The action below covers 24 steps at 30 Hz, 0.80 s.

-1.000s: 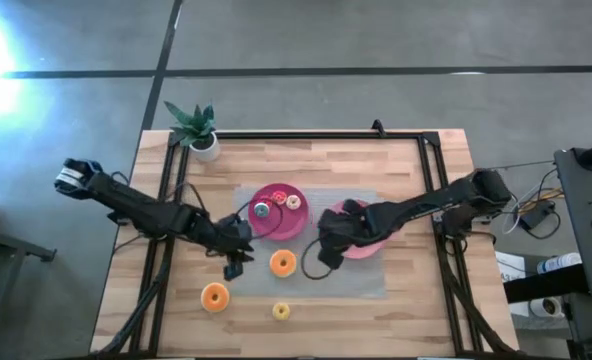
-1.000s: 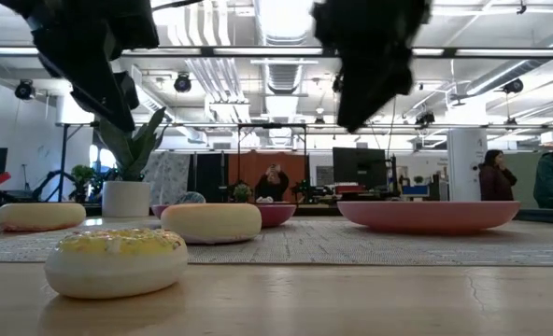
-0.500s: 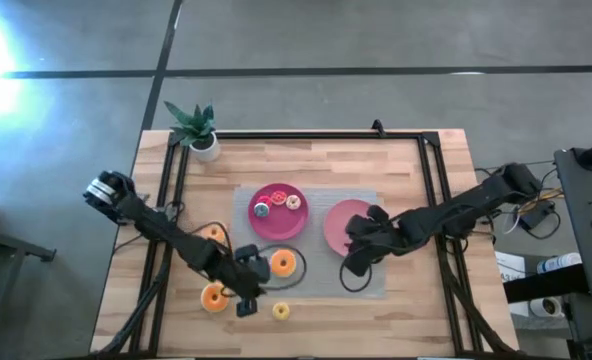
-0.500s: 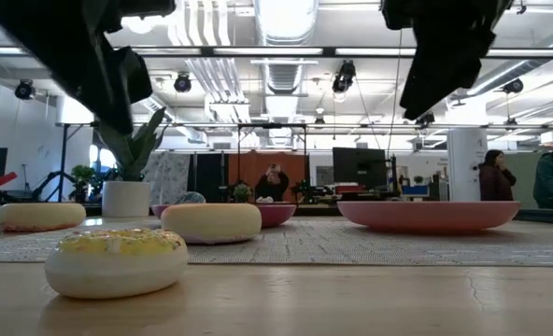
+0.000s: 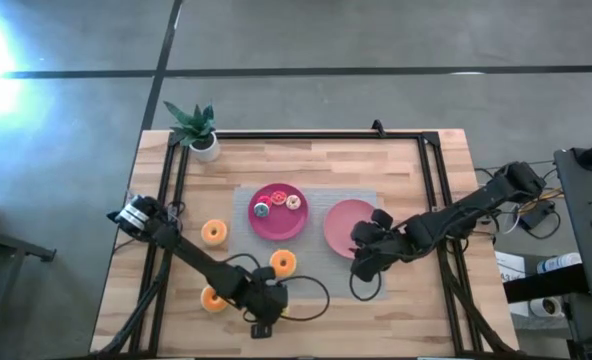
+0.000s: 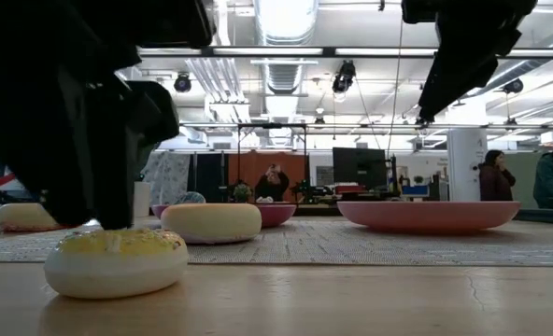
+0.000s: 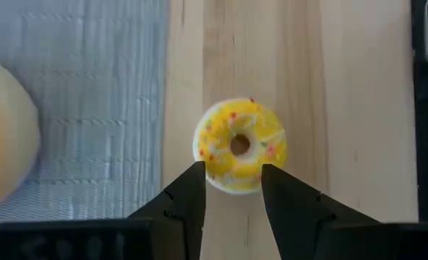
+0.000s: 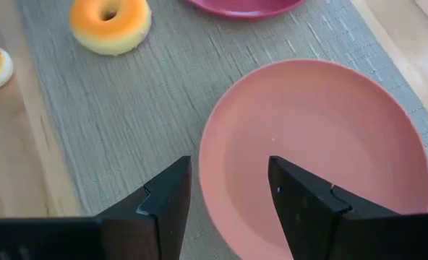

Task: Pick & Place donuts
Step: Put the small yellow donut on the pink plate

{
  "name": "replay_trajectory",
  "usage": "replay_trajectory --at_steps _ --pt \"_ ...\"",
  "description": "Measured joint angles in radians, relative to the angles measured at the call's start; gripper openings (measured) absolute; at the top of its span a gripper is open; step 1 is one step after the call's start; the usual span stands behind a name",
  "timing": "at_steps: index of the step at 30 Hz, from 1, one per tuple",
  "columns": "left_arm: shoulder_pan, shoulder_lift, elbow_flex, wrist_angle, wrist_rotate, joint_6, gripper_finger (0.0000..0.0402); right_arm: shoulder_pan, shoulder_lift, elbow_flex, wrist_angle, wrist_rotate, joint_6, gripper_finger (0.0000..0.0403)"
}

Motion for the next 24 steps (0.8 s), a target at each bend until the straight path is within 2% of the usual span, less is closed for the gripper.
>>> replay_trajectory --at_steps 9,17,20,24 --pt "0.008 0.011 0.0 0.01 -0.055 -0.042 0.0109 0.006 0.0 -0.002 0.001 0.041 0.051 0.0176" --pt "0.01 0.07 -0.001 0.074 -0.001 -0.049 0.0105 0.006 0.002 -0.002 0.002 0.044 0.056 0.0176" --pt "0.012 0.068 -0.001 0.07 0.002 -0.048 0.0078 0.006 0.002 -0.002 0.001 0.044 0.067 0.0176" --pt "0.019 0.047 -0.001 0.021 0.02 -0.029 0.0015 0.006 0.002 -0.004 0.001 0.044 0.07 0.0176"
